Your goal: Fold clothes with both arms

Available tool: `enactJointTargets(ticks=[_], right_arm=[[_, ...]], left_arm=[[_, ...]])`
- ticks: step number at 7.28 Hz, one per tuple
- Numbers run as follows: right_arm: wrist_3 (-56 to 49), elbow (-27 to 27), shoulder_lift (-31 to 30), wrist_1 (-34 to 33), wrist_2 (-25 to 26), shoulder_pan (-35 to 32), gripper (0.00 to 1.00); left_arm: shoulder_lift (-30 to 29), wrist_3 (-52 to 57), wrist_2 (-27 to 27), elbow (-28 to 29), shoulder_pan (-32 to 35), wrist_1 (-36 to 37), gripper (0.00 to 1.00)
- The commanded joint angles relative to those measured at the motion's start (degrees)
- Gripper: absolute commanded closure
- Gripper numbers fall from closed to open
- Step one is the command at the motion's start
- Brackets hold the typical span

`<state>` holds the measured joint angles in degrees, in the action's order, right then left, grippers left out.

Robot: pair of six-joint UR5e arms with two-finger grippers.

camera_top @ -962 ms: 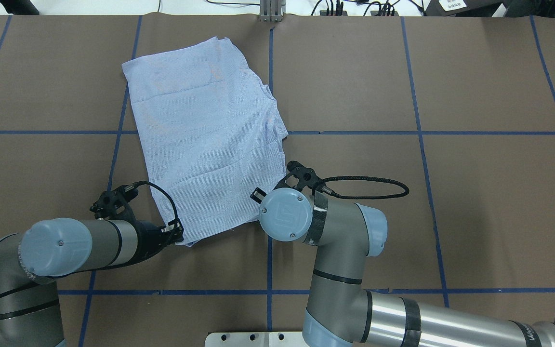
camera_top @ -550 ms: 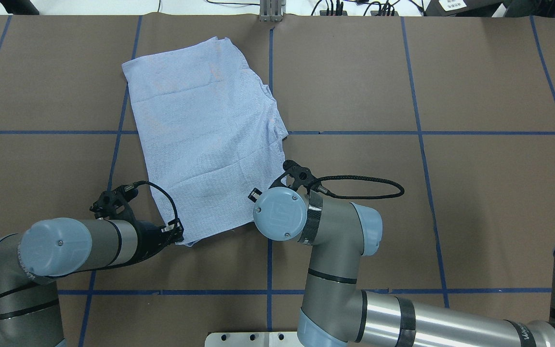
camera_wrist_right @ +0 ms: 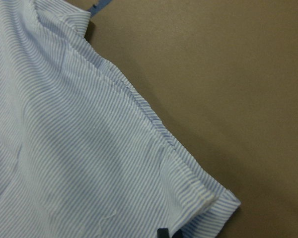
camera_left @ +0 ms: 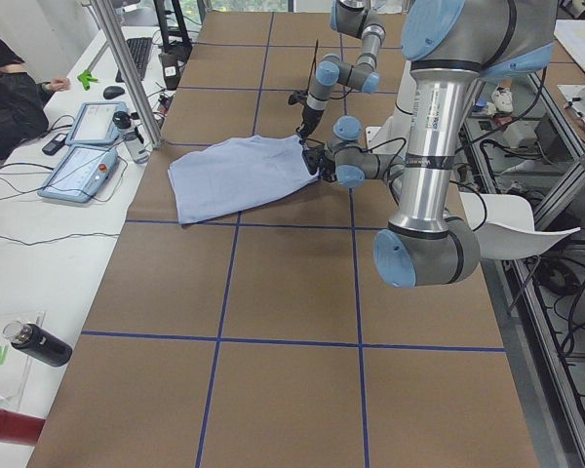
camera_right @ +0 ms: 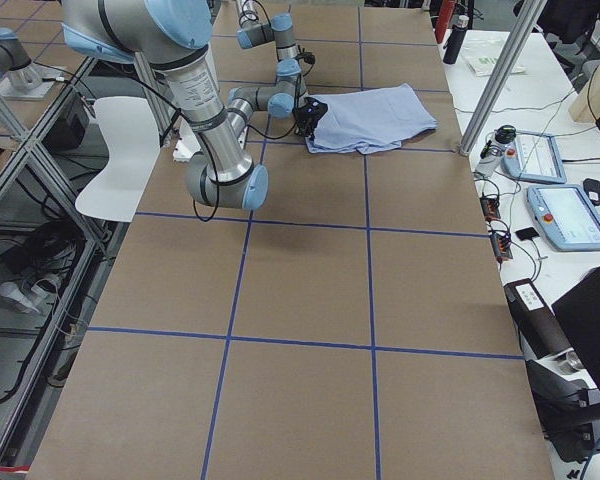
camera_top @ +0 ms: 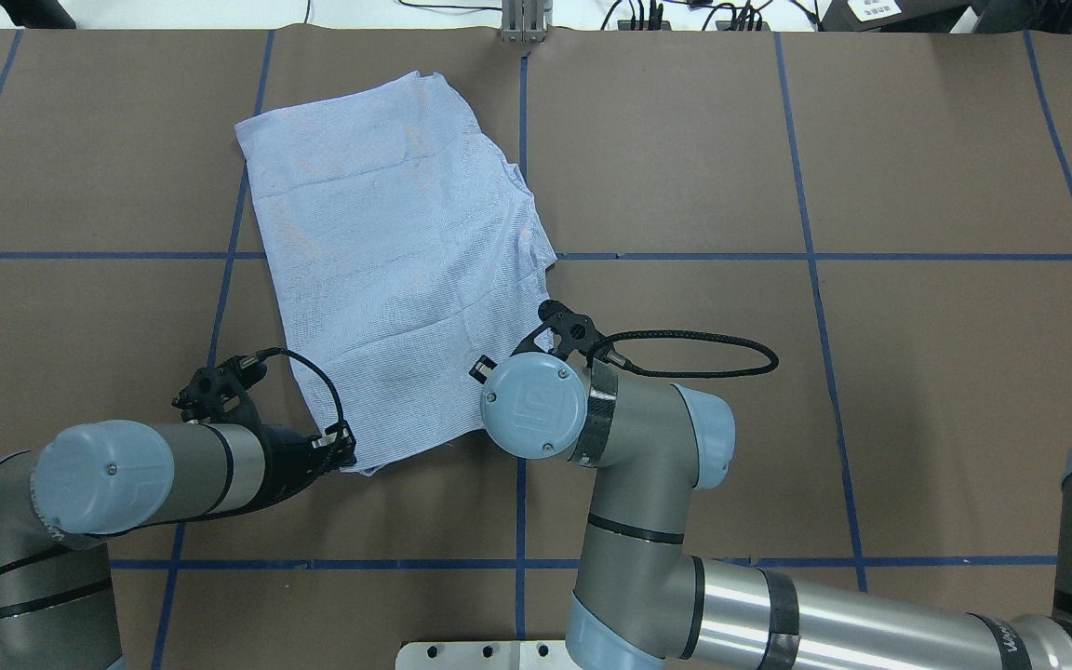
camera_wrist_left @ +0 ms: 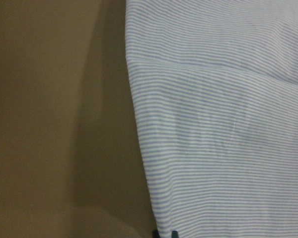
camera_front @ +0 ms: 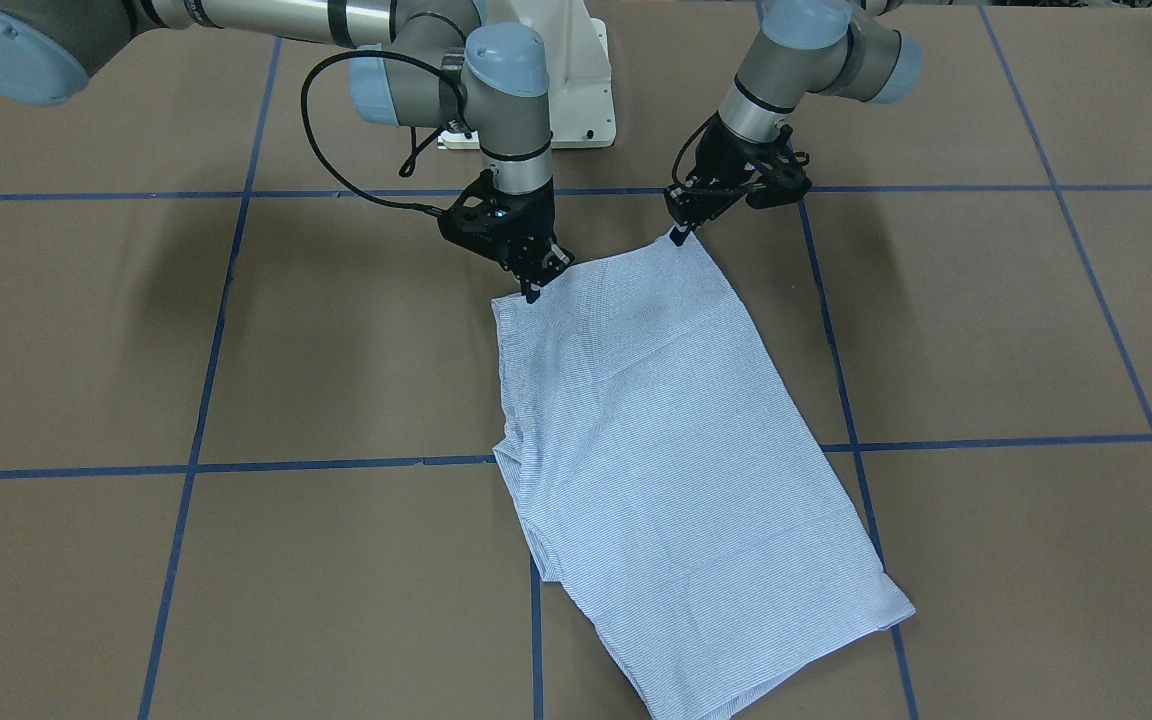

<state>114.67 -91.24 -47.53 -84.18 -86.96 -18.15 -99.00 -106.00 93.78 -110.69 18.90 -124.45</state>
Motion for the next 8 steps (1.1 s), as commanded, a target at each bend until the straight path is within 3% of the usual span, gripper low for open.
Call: enactJointTargets(ticks=[1, 4, 5, 6, 8], right_arm=[[-0.5, -7.0, 0.2, -6.2, -0.3, -0.3, 1.00], [-6.1, -7.0, -0.9, -6.7, -0.1, -0.1, 1.00], [-10.1, -5.4, -0.9, -6.5, 1.1, -0.1, 0.19], [-15.4, -3.6, -0.7, -4.4, 3.5, 0.1, 0.00], [-15.3, 2.3, -0.8, 6.2, 3.8, 0.1, 0.01]], left_arm=[[0.0, 0.0, 0.0, -0.6, 0.0, 0.0, 1.00], [-0.1, 0.0, 0.0, -0.6, -0.1, 0.0, 1.00], [-0.1, 0.0, 0.0, -0.6, -0.1, 0.0, 1.00], [-0.1, 0.0, 0.0, -0.7, -0.1, 0.0, 1.00], [-0.1, 0.0, 0.0, -0.6, -0.2, 0.0, 1.00]])
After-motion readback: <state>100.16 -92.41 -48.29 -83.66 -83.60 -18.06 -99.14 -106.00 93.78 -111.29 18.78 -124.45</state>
